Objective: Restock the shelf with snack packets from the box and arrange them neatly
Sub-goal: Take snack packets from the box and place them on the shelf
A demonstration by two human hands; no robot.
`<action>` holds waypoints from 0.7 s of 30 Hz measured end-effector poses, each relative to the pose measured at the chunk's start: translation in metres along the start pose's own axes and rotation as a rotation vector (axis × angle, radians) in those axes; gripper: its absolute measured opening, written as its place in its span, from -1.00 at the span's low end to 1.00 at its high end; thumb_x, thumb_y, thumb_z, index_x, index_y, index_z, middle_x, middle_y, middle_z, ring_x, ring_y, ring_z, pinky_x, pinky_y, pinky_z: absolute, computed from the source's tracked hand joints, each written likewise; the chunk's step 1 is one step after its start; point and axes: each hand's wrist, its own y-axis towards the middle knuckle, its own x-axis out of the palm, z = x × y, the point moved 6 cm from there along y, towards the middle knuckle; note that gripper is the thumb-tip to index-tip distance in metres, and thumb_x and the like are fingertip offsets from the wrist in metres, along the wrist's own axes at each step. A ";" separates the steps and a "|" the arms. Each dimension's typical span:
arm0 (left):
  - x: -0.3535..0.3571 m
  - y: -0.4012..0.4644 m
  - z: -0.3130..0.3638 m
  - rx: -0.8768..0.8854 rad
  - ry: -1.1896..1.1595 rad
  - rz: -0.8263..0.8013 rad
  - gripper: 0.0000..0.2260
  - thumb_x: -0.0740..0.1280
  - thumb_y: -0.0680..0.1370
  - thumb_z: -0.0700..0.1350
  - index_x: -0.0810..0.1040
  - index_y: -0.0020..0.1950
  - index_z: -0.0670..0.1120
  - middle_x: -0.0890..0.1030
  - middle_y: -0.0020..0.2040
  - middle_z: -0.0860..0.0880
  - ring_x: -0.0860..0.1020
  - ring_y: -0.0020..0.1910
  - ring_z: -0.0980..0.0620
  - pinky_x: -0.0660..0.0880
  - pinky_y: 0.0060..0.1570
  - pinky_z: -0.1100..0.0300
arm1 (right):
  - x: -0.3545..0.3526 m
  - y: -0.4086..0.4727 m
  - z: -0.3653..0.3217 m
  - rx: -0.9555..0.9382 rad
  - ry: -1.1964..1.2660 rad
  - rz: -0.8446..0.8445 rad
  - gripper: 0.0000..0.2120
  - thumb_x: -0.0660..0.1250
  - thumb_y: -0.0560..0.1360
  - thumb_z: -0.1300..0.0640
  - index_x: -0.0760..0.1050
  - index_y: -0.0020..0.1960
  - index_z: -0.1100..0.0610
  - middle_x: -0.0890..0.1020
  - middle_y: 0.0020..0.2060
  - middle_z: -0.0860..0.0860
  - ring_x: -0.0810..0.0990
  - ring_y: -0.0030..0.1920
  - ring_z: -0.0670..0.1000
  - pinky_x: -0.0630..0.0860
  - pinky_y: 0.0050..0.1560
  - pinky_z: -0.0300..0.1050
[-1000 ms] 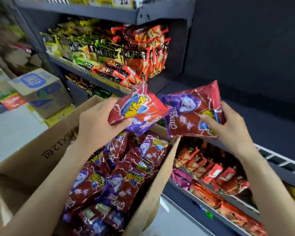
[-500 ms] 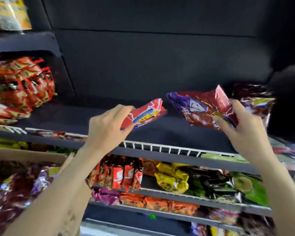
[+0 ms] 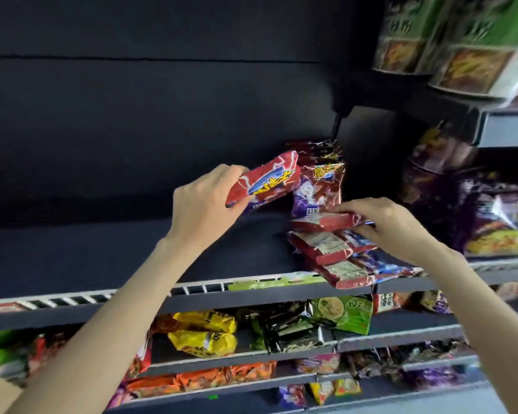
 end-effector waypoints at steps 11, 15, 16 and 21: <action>0.108 0.047 0.063 0.146 -0.191 -0.330 -0.62 0.32 0.53 0.11 0.47 0.28 -0.04 0.63 0.08 0.04 0.61 -0.04 0.02 0.46 -0.31 0.20 | 0.014 -0.037 0.007 0.197 0.118 -0.288 -0.17 0.19 0.23 -0.56 -0.05 0.41 -0.44 0.05 0.46 -0.32 0.02 0.47 -0.17 0.26 0.41 0.06; 0.127 0.036 0.067 0.106 -0.242 -0.603 -0.58 0.17 0.56 0.23 0.36 0.36 0.09 0.48 0.31 0.09 0.53 0.14 0.04 0.49 -0.03 0.13 | 0.021 -0.048 0.000 0.220 0.047 -0.408 0.10 0.32 0.10 -0.53 -0.30 0.41 -0.42 -0.23 0.45 -0.37 -0.24 0.49 -0.17 0.20 0.40 0.08; 0.130 0.033 0.065 0.065 -0.318 -0.673 -0.58 0.17 0.55 0.23 0.35 0.36 0.12 0.46 0.33 0.10 0.52 0.16 0.06 0.50 0.03 0.11 | 0.022 -0.050 0.000 0.230 0.077 -0.413 0.12 0.36 0.09 -0.50 -0.31 0.41 -0.43 -0.24 0.44 -0.38 -0.24 0.50 -0.16 0.22 0.41 0.12; 0.138 0.006 0.053 -0.222 -1.069 -1.005 -0.55 0.33 0.50 0.11 0.33 0.37 0.24 0.39 0.33 0.22 0.43 0.24 0.28 0.44 0.15 0.34 | 0.028 -0.053 -0.001 0.233 0.048 -0.335 0.09 0.48 0.22 -0.29 -0.25 0.44 -0.38 -0.14 0.47 -0.24 0.39 0.17 -0.20 0.45 0.09 -0.16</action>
